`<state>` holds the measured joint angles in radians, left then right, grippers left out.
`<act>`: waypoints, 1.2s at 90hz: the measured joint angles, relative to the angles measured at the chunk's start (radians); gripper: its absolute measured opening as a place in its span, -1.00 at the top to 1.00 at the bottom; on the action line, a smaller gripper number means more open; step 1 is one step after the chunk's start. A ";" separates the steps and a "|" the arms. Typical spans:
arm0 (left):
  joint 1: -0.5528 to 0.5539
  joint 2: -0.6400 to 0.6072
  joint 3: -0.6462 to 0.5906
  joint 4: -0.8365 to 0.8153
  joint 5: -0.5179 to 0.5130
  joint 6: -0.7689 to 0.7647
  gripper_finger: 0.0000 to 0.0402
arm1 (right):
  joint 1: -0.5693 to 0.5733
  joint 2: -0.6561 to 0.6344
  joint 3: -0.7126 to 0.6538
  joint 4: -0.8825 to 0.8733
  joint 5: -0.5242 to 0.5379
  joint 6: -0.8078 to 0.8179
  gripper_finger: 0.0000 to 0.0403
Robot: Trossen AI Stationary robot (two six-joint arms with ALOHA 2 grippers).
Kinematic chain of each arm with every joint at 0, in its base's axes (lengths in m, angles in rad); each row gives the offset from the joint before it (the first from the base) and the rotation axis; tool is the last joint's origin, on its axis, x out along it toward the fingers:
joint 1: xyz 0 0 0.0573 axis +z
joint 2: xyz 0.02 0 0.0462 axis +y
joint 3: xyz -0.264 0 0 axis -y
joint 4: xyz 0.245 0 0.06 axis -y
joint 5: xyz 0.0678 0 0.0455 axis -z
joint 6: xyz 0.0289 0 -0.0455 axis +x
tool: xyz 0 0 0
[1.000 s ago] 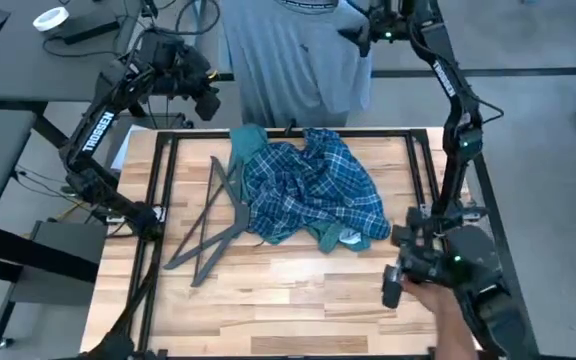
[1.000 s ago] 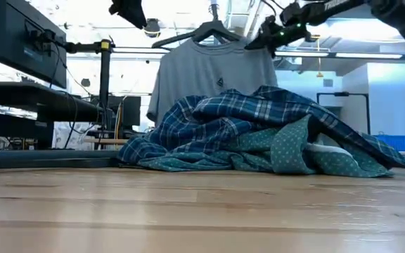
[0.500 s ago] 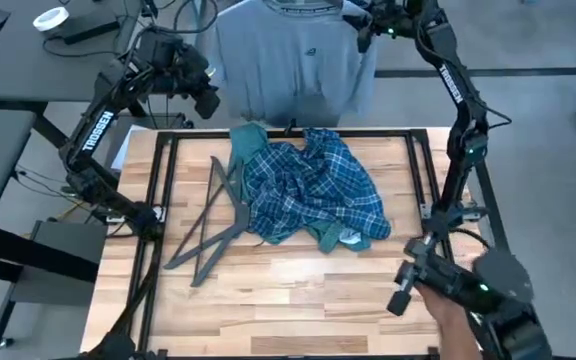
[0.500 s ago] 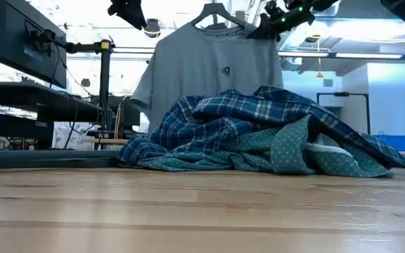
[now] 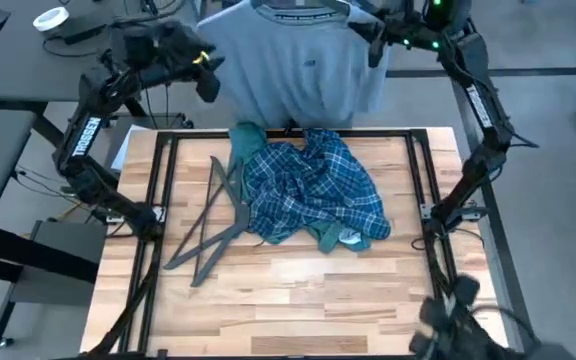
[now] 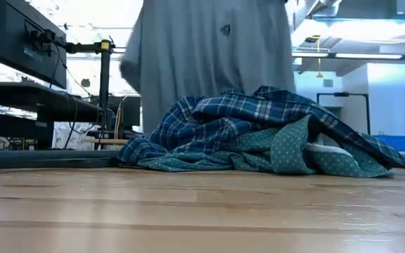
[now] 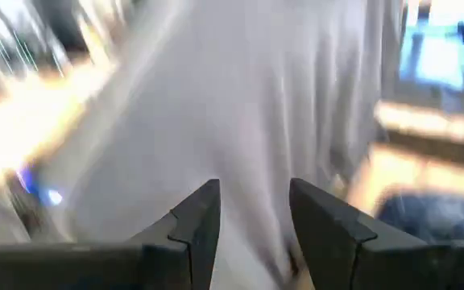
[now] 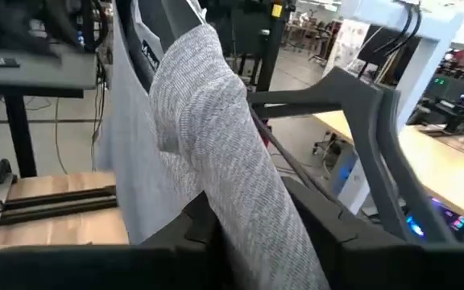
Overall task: Hang clothes
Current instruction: Unhang the gray t-shirt from the hanger rack
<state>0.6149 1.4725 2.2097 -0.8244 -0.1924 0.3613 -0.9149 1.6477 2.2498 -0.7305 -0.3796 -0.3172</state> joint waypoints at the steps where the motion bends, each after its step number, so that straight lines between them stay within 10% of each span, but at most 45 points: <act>1: -0.015 0.000 0.003 0.015 -0.021 0.019 0.35 | 0.007 -0.003 0.000 -0.008 0.012 -0.003 0.55; 22: -0.279 0.042 0.006 0.274 -0.358 0.355 0.35 | 0.135 -0.024 -0.002 -0.086 0.210 0.000 0.55; 45: -0.305 0.149 0.003 0.383 -0.653 0.569 0.35 | 0.270 -0.025 -0.001 -0.085 0.226 0.026 0.55; 74: -0.305 0.168 0.003 0.484 -0.702 0.633 0.58 | 0.380 -0.048 0.001 -0.126 0.342 0.035 0.54; 108: -0.329 0.129 0.007 0.499 -0.739 0.594 0.82 | 0.376 -0.129 0.001 -0.337 0.454 0.099 -0.40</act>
<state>0.2859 1.6018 2.2166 -0.3258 -0.9312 0.9554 -0.5385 1.5186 2.2509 -1.0679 0.0744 -0.2186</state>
